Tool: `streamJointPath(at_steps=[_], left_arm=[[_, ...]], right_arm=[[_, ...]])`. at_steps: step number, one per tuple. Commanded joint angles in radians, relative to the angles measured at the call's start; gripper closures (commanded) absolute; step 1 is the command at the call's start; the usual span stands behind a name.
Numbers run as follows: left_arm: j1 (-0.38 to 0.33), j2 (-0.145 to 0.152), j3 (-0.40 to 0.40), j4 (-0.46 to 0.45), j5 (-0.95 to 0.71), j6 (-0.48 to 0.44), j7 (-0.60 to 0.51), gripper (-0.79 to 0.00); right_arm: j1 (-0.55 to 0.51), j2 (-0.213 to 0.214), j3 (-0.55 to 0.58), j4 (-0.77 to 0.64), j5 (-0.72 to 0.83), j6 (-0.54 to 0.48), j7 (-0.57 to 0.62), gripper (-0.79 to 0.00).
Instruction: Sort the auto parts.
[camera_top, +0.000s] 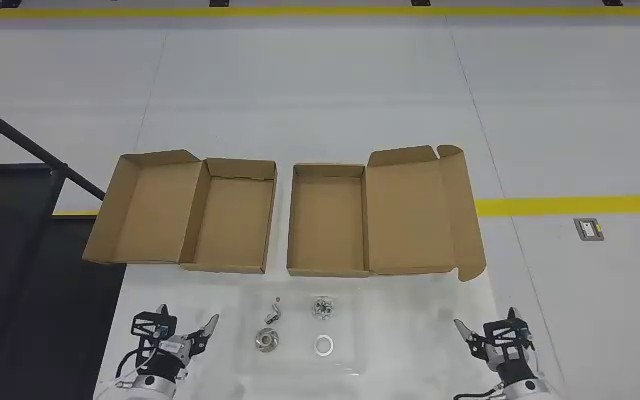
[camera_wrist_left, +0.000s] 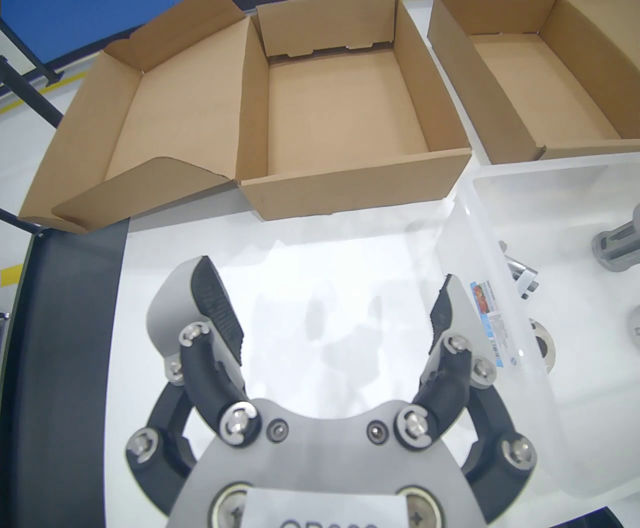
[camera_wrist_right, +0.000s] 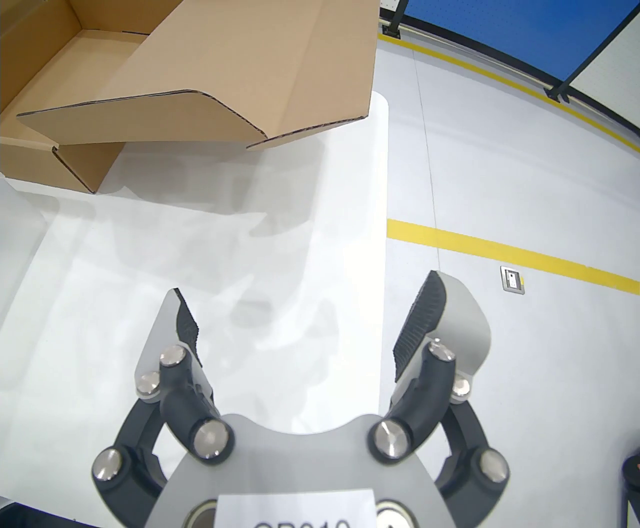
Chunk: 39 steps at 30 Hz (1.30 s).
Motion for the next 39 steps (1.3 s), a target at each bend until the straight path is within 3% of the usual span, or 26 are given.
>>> streamJointPath(at_steps=[1,6,9,16,18,32,35,39], left_arm=[[0.012,-0.001,-0.012,-0.017,-0.039,-0.03,0.017,-0.785],[0.052,0.001,-0.066,-0.046,-0.186,-0.161,0.048,-0.785],[0.053,0.004,-0.105,-0.042,-0.309,-0.248,0.012,-0.785],[0.041,0.01,-0.168,-0.031,-0.489,-0.34,-0.095,-0.785],[0.041,0.01,-0.169,-0.031,-0.486,-0.344,-0.095,-0.785],[0.041,0.01,-0.169,-0.031,-0.486,-0.344,-0.095,-0.785],[0.041,0.01,-0.169,-0.031,-0.486,-0.344,-0.095,-0.785],[0.041,0.01,-0.169,-0.031,-0.486,-0.344,-0.095,-0.785]], right_arm=[[-0.012,0.0,0.005,-0.055,-0.032,0.011,0.01,-0.785],[-0.061,0.003,0.027,-0.242,-0.078,-0.018,0.042,-0.785],[-0.059,0.007,0.022,-0.331,-0.09,-0.109,0.11,-0.785],[0.138,0.005,-0.15,-0.336,-0.121,-0.269,0.357,-0.785],[0.197,0.001,-0.196,-0.307,-0.111,-0.286,0.404,-0.785],[0.197,0.001,-0.196,-0.307,-0.111,-0.286,0.404,-0.785],[0.205,0.002,-0.225,-0.299,-0.092,-0.356,0.4,-0.785],[0.298,-0.008,-0.302,-0.239,-0.01,-0.389,0.456,-0.785]])
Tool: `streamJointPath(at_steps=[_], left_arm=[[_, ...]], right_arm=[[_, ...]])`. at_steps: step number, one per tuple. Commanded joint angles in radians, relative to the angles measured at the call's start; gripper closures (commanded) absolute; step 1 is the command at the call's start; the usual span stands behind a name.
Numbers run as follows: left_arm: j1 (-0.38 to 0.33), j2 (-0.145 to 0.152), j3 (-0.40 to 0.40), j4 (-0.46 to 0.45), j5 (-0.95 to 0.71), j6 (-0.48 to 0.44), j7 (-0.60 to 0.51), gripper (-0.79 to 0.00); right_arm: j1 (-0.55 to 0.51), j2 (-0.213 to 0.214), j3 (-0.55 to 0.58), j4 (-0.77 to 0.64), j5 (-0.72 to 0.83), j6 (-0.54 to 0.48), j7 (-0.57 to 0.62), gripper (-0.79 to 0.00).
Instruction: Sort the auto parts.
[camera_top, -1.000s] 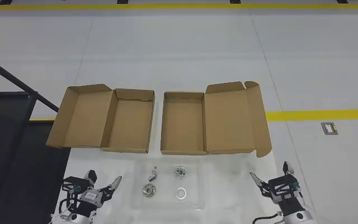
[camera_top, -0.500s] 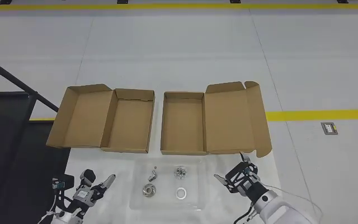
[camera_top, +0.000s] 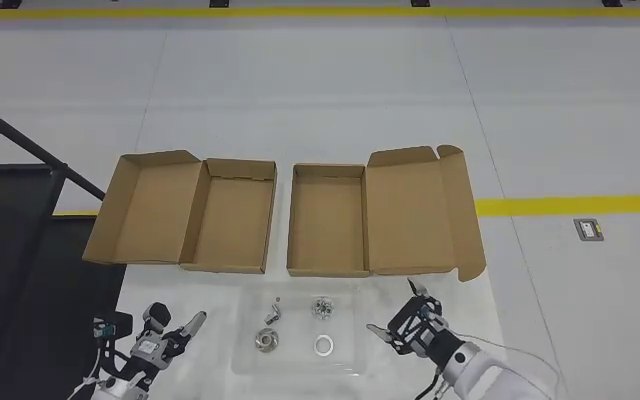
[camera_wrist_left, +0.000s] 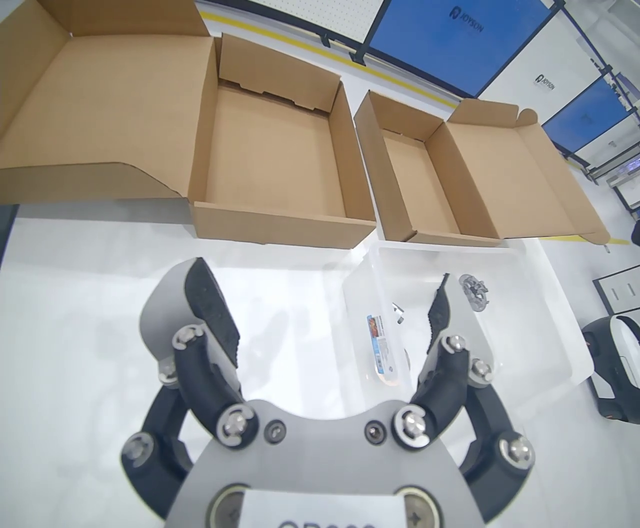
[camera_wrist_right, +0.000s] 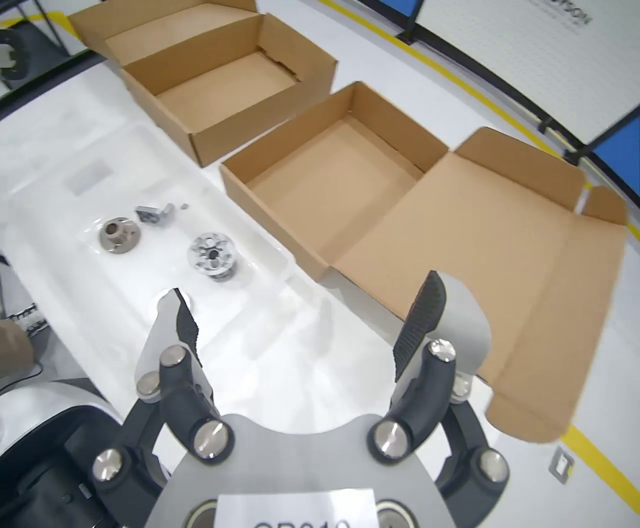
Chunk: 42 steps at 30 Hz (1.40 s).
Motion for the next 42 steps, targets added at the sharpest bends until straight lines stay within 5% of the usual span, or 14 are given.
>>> streamJointPath(at_steps=[1,11,28,42], left_arm=[[0.0,0.0,0.0,0.0,0.0,0.0,0.0,-0.785],[0.0,0.0,0.0,0.0,0.0,0.0,0.0,-0.785],[0.0,0.0,0.0,0.0,0.0,0.0,0.0,-0.785],[0.0,0.0,0.0,0.0,0.0,0.0,0.0,-0.785]], right_arm=[[0.066,-0.008,-0.054,0.039,0.055,0.001,0.048,-0.785],[0.375,-0.083,-0.323,0.275,0.415,0.226,0.373,-0.785],[0.376,-0.086,-0.343,0.29,0.401,0.226,0.372,-0.785],[0.544,-0.166,-0.542,0.439,0.346,0.566,0.606,-0.785]])
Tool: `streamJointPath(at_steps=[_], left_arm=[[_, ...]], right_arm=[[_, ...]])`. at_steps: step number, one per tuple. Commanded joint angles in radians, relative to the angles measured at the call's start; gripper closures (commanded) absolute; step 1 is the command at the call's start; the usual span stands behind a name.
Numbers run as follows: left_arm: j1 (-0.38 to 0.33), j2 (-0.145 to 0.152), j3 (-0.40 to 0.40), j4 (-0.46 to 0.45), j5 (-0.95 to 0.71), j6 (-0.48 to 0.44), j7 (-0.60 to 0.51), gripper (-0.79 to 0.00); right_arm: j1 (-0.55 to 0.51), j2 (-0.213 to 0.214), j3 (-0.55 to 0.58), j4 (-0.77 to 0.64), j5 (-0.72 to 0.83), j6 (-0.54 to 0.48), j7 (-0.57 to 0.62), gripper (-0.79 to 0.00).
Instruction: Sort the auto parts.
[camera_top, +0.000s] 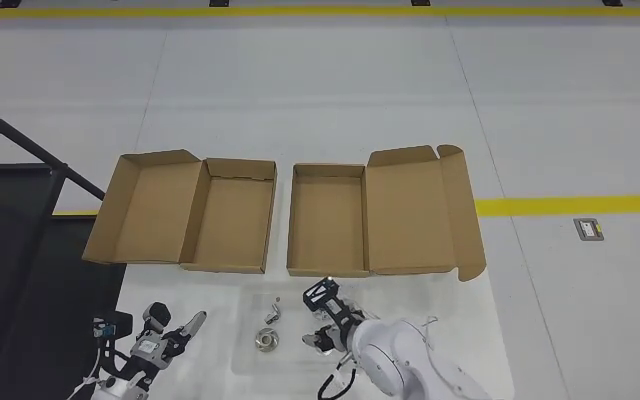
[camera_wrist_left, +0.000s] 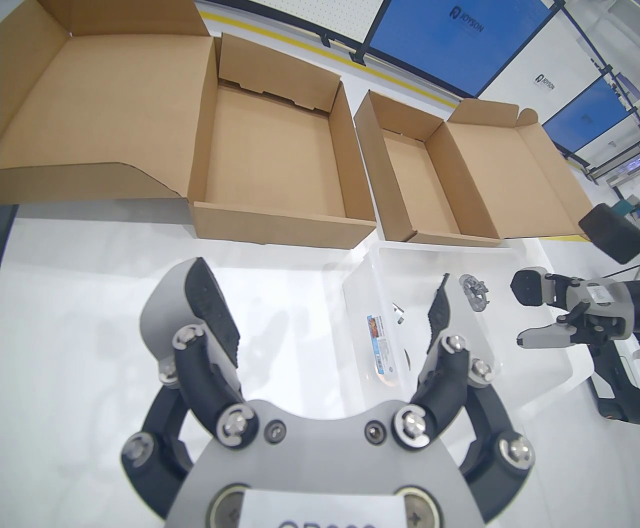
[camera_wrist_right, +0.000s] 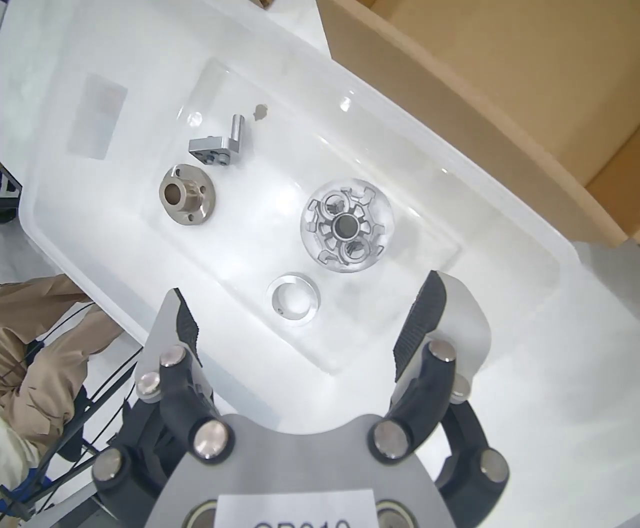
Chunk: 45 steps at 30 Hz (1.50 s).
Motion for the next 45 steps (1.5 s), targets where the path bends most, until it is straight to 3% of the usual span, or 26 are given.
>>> streamJointPath(at_steps=[1,7,25,30,33,34,35,36,39,45], left_arm=[[0.0,0.0,0.0,0.0,0.0,0.0,0.0,-0.785],[0.0,0.0,0.0,0.0,0.0,0.0,0.0,-0.785],[0.0,0.0,0.0,0.0,0.0,0.0,0.0,-0.785],[0.0,0.0,0.0,0.0,0.0,0.0,0.0,-0.785],[0.0,0.0,0.0,0.0,0.0,0.0,0.0,-0.785],[0.0,0.0,0.0,0.0,0.0,0.0,0.0,-0.785],[0.0,0.0,0.0,0.0,0.0,0.0,0.0,-0.785],[0.0,0.0,0.0,0.0,0.0,0.0,0.0,-0.785],[0.0,0.0,0.0,0.0,0.0,0.0,0.0,-0.785],[0.0,0.0,0.0,0.0,0.0,0.0,0.0,-0.785]], right_arm=[[0.03,-0.012,-0.013,0.042,0.013,0.029,0.004,-0.785],[0.077,-0.042,-0.041,0.135,0.032,0.096,-0.021,-0.785],[0.098,-0.096,-0.099,0.223,-0.068,0.212,-0.055,-0.785],[0.112,-0.112,-0.102,0.259,-0.069,0.218,-0.06,-0.73],[0.118,-0.12,-0.101,0.277,-0.067,0.219,-0.063,-0.65],[0.119,-0.123,-0.1,0.281,-0.067,0.219,-0.064,-0.579],[0.119,-0.125,-0.098,0.284,-0.066,0.219,-0.068,-0.4],[0.118,-0.126,-0.097,0.283,-0.067,0.218,-0.072,-0.357],[0.103,-0.128,-0.092,0.26,-0.078,0.209,-0.086,0.0],[0.043,-0.12,-0.076,0.151,-0.125,0.178,-0.1,0.0]])
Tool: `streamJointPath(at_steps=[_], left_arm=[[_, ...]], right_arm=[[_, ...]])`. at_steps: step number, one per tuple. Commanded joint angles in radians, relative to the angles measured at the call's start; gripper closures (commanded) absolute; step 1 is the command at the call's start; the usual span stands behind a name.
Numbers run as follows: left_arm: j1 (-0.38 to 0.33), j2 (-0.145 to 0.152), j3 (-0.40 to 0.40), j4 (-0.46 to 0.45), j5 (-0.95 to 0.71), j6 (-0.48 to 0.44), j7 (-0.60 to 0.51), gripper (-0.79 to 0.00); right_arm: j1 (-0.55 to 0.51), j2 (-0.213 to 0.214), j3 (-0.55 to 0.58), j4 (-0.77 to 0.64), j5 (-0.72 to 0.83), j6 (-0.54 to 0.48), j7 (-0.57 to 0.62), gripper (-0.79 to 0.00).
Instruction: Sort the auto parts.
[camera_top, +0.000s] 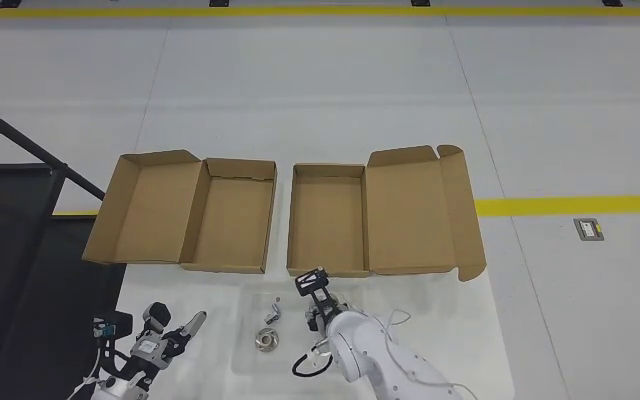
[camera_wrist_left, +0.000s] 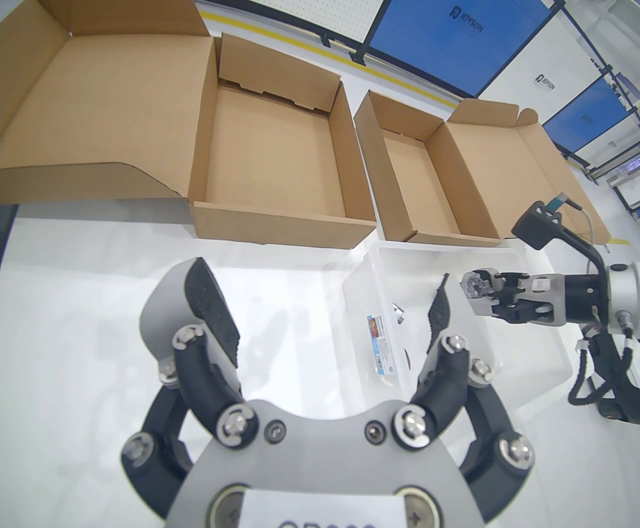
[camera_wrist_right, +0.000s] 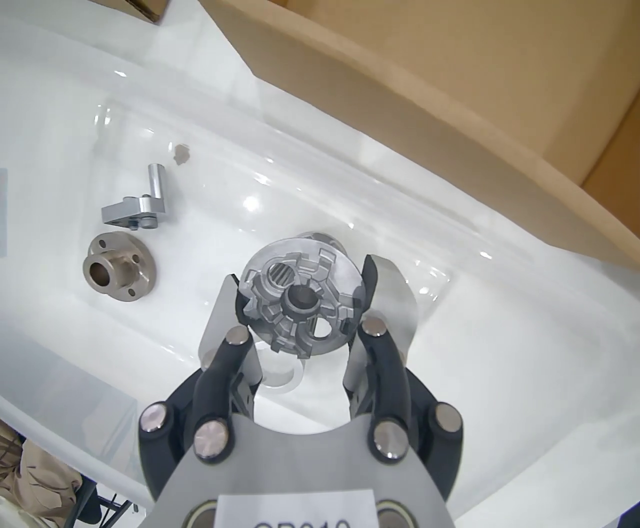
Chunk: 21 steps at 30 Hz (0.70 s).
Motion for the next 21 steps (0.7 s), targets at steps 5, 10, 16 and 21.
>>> streamJointPath(at_steps=[5,10,16,21], left_arm=[[0.0,0.0,0.0,0.0,0.0,0.0,0.0,-0.785],[0.0,0.0,0.0,0.0,0.0,0.0,0.0,-0.785],[0.0,0.0,0.0,0.0,0.0,0.0,0.0,-0.785],[0.0,0.0,0.0,0.0,0.0,0.0,0.0,-0.785]], right_arm=[[-0.092,0.019,0.012,-0.202,-0.124,-0.028,-0.027,0.0],[-0.158,0.03,0.004,-0.312,-0.261,-0.062,-0.127,0.0],[-0.165,0.031,0.003,-0.317,-0.266,-0.081,-0.138,0.0],[-0.165,0.031,0.003,-0.317,-0.266,-0.081,-0.138,0.0]])
